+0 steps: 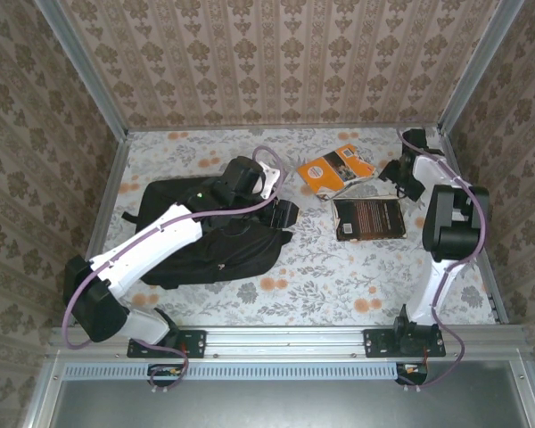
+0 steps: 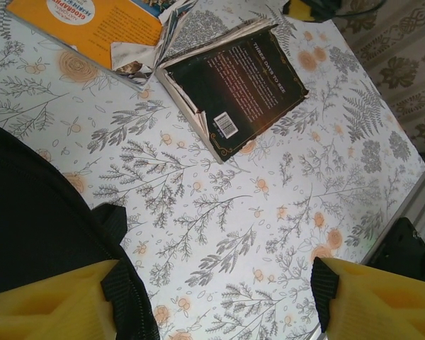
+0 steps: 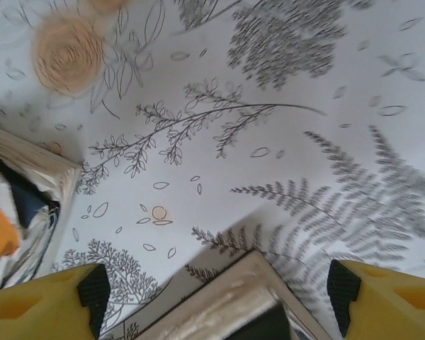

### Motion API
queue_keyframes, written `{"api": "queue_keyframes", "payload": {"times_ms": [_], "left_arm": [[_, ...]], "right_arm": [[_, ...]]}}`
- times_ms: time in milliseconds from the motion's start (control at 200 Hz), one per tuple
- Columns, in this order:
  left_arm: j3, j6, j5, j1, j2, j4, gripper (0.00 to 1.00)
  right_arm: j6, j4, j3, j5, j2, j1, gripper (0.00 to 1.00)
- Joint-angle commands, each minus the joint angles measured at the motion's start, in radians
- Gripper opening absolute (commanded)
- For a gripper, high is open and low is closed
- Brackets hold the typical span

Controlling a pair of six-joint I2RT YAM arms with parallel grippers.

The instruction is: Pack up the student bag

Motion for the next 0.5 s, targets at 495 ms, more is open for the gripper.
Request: {"api": "queue_keyframes", "payload": {"times_ms": [495], "left_arm": [[0.11,-0.048,-0.024,-0.001,0.149,-0.018,0.74]], "right_arm": [[0.012,-0.113,-0.153,-0.107,-0.036,0.07,0.66]]}}
